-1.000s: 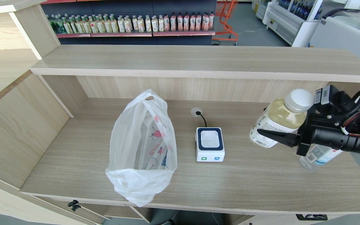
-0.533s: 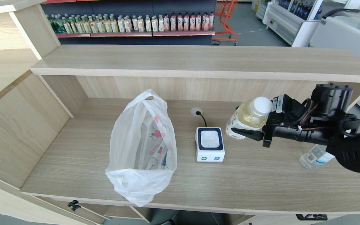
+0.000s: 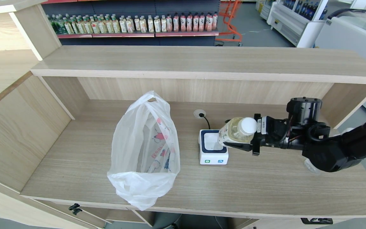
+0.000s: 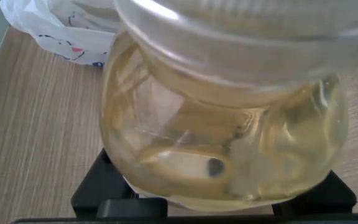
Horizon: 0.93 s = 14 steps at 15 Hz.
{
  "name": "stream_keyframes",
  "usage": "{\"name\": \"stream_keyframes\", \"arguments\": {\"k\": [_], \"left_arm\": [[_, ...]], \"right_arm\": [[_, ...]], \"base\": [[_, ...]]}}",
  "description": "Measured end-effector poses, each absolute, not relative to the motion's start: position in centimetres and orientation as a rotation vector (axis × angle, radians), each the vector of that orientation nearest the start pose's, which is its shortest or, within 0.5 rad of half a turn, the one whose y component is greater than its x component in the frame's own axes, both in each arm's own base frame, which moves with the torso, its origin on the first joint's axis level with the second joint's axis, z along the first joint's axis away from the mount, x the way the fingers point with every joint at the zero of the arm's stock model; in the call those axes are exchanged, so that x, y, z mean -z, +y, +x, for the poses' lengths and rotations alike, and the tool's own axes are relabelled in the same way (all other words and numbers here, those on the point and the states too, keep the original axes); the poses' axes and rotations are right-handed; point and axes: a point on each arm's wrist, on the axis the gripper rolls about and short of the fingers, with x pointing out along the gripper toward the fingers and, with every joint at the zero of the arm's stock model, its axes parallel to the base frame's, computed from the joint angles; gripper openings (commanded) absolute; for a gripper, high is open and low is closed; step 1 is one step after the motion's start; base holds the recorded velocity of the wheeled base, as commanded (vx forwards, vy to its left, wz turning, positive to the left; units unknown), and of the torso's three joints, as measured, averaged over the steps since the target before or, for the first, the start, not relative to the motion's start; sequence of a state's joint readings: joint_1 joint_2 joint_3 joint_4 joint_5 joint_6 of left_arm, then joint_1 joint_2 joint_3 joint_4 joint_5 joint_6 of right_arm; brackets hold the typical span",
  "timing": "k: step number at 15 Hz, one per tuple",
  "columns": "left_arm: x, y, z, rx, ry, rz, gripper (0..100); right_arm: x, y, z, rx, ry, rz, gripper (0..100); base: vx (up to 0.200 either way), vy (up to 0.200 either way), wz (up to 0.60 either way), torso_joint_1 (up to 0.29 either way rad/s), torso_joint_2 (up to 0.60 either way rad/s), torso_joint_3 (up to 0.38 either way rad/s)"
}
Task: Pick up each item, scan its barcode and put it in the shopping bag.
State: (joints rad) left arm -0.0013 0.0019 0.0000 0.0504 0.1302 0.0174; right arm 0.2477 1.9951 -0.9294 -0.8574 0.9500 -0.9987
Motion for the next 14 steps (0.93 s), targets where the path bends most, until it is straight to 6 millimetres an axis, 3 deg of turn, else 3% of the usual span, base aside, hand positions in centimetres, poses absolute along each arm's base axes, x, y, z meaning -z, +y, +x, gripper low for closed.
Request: {"name": "stream_keyframes", "arguments": {"k": [4, 14], "left_arm": [[-7.0, 0.3, -2.3, -0.128, 0.054, 0.020, 100], [-7.0, 0.3, -2.3, -0.128, 0.053, 0.020, 100]], "right_arm": [[-13.4, 11.3, 36.5, -1.169, -0.457, -0.825, 0], [-11.5, 12.8, 37.9, -1.179, -0.507, -0.836, 0]], "base": [[0.000, 0.000, 0.00, 0.000, 0.00, 0.000], [0.000, 0.000, 0.00, 0.000, 0.00, 0.000]]}}
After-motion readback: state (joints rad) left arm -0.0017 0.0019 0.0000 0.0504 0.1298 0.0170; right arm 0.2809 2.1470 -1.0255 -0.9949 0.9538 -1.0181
